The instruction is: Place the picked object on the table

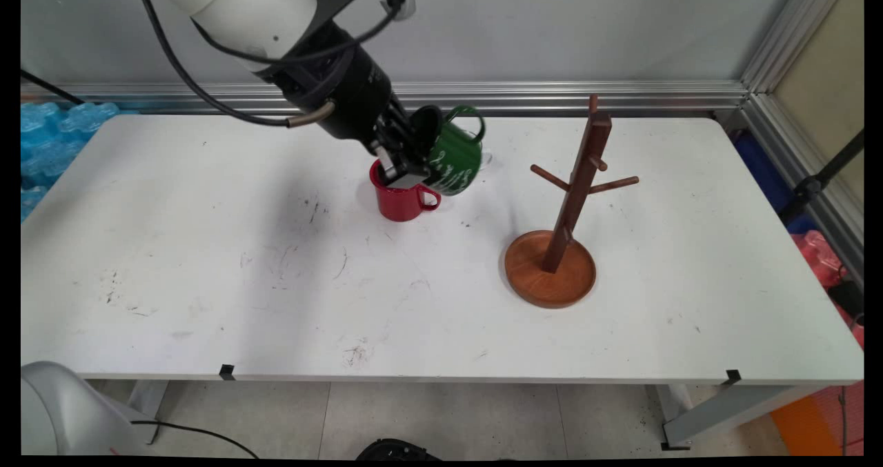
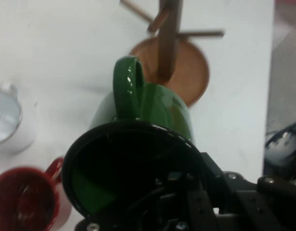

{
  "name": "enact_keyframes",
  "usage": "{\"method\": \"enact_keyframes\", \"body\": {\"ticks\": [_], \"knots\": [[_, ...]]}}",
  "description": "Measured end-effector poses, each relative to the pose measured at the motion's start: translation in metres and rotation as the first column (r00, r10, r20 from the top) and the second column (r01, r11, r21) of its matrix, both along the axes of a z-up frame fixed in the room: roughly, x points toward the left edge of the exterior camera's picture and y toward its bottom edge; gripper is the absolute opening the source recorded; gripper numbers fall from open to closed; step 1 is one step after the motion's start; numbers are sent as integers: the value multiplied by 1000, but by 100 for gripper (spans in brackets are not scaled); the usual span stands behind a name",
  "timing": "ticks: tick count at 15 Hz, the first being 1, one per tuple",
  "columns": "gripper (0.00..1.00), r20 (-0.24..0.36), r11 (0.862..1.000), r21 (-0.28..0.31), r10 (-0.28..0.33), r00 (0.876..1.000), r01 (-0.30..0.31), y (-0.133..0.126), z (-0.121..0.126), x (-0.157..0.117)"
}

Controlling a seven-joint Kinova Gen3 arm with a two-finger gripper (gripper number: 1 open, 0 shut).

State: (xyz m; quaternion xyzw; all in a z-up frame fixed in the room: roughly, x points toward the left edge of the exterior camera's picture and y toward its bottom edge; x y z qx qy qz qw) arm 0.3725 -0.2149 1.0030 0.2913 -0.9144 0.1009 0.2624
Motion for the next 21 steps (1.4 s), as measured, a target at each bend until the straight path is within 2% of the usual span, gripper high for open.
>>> {"method": "enact_keyframes", "body": {"ticks": [4,8,14,21], "knots": [[0,112,1000,29,1,994,-4,-1,-14,-3],[0,212,998,64,-23,977,10,-3,-36,-12],[0,349,991,132,-67,935,22,-7,-72,-23],[0,436,980,196,-103,894,18,-15,-104,-39]]}}
